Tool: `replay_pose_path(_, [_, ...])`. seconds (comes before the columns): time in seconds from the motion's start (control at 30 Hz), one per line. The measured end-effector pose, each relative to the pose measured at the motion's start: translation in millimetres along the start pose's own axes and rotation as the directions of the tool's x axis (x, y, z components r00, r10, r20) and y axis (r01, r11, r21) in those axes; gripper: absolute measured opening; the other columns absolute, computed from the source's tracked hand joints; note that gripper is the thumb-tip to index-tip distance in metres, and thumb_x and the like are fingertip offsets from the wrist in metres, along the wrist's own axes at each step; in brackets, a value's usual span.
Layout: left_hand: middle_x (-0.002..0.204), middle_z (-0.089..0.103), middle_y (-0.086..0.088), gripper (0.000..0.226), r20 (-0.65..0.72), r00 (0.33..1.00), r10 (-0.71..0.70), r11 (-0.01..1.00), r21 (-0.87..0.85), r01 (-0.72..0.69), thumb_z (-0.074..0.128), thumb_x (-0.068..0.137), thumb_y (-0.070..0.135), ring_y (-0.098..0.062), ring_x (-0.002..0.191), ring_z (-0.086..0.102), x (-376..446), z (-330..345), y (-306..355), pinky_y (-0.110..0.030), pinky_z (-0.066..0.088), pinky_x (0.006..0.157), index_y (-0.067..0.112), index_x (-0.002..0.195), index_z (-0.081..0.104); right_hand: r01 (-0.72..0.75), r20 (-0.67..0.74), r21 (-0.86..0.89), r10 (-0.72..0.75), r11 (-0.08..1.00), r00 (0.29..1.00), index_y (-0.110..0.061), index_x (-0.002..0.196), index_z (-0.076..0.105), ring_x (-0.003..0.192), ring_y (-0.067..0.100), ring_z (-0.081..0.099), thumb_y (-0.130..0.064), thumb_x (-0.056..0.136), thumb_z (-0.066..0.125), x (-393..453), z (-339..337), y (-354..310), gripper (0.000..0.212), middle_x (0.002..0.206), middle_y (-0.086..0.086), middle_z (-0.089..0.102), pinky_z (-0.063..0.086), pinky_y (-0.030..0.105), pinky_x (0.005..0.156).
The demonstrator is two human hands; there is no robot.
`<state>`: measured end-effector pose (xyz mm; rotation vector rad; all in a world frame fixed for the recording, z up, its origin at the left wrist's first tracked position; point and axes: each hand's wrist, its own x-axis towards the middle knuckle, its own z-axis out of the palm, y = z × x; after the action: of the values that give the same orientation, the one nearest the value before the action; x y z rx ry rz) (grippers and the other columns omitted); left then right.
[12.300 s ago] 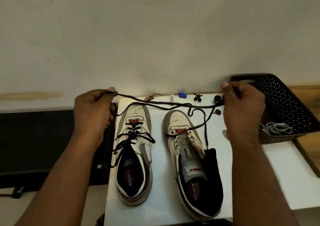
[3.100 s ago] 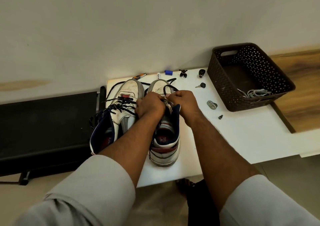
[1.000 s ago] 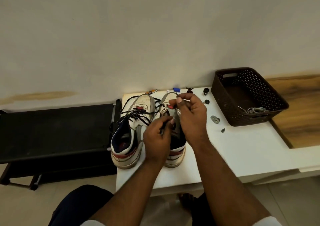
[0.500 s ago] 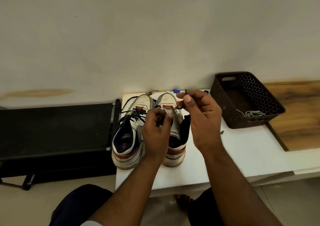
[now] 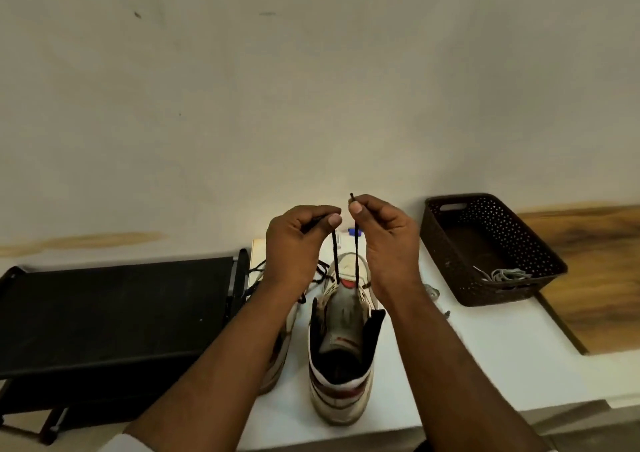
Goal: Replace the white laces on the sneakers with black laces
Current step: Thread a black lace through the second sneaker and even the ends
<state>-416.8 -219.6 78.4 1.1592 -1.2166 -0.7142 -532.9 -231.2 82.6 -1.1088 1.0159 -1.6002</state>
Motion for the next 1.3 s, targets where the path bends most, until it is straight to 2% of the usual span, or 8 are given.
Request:
replay_pose_path(0.13, [0.072,0.072,-0.007,0.041,0.117,0.99,-0.076,0.992,-0.091,0.087,0.078,0.076,0.003,-0.019,0.075,0.072,28.4,-3.7,16.5,-0.027,0.056,0.078,0.021,0.11,0.062,-0.014,0.023,-0.06,0.015,0.998,1.0,-0.023,0.081,0.073,0.086,0.004,0.066,-0.008,0.082,0.072,26.7,1.0,-10.2,0.016,0.09,-0.001,0.073,0.049,0.015,0.073])
replay_pose_path(0.33, [0.07,0.07,-0.012,0.016,0.188,0.971,-0.148,0.97,-0.165,0.18,0.078,0.071,0.006,-0.022,0.067,0.068,43.9,1.7,17.6,-0.036,0.057,0.071,-0.001,0.083,0.071,-0.09,0.089,-0.05,0.094,0.995,0.992,-0.016,0.084,0.075,0.078,0.0,0.068,-0.008,0.081,0.072,32.5,-1.7,-8.0,0.009,0.081,-0.004,0.075,0.048,0.01,0.061])
replay_pose_path(0.6, [0.078,0.074,-0.01,0.01,0.166,0.961,-0.222,0.931,-0.256,0.26,0.078,0.061,0.018,-0.025,0.082,0.07,36.5,9.5,14.5,-0.038,0.057,0.085,0.014,0.071,0.078,-0.053,0.033,0.078,0.051,0.996,0.998,-0.01,0.091,0.076,0.085,0.006,0.07,-0.009,0.08,0.073,18.3,-2.8,6.3,0.011,0.084,-0.001,0.075,0.051,0.013,0.07])
replay_pose_path(0.73, [0.079,0.075,-0.012,0.014,0.168,0.964,-0.207,0.972,-0.078,0.223,0.08,0.068,0.013,-0.025,0.08,0.072,37.8,8.8,22.3,-0.036,0.058,0.083,0.006,0.079,0.076,0.023,0.005,0.007,-0.023,1.0,1.0,-0.022,0.086,0.077,0.088,0.01,0.07,-0.016,0.079,0.074,18.7,-5.9,15.2,0.01,0.086,-0.002,0.075,0.055,0.027,0.079])
replay_pose_path(0.83, [0.076,0.075,-0.005,0.006,0.174,0.979,-0.105,0.991,0.105,0.087,0.079,0.075,0.009,-0.019,0.076,0.073,43.7,10.0,31.0,-0.032,0.058,0.081,0.009,0.08,0.077,0.125,-0.002,-0.07,-0.125,0.99,0.992,-0.028,0.085,0.076,0.088,0.013,0.069,-0.016,0.08,0.074,23.0,-7.4,18.6,0.013,0.085,-0.002,0.074,0.056,0.034,0.08])
replay_pose_path(0.97, [0.074,0.074,0.005,0.004,0.182,0.983,0.039,0.944,0.316,-0.096,0.075,0.081,0.014,-0.003,0.075,0.07,48.1,14.6,38.7,-0.021,0.055,0.077,0.016,0.082,0.078,0.253,0.01,-0.174,-0.255,0.952,0.967,-0.027,0.087,0.074,0.084,0.017,0.066,-0.012,0.081,0.073,27.1,-8.2,19.8,0.016,0.085,0.003,0.07,0.055,0.037,0.076])
replay_pose_path(1.13, [0.086,0.065,0.01,0.007,0.121,0.98,0.159,0.88,0.433,-0.197,0.071,0.085,0.018,0.0,0.083,0.059,46.0,24.3,32.2,-0.003,0.039,0.07,0.02,0.087,0.077,0.192,-0.051,-0.042,-0.194,0.981,0.98,-0.024,0.09,0.075,0.089,0.019,0.068,-0.006,0.081,0.073,28.9,-5.3,24.7,0.02,0.088,0.005,0.072,0.054,0.032,0.08])
replay_pose_path(1.3, [0.105,0.055,0.008,0.007,0.036,0.987,0.156,0.931,0.329,-0.159,0.072,0.084,0.018,0.013,0.097,0.049,44.4,25.6,21.4,0.002,0.033,0.077,0.02,0.089,0.076,0.095,-0.024,0.064,-0.094,0.993,0.995,-0.022,0.088,0.076,0.093,0.018,0.069,-0.007,0.081,0.073,31.2,-4.6,23.9,0.017,0.09,0.003,0.074,0.054,0.034,0.086])
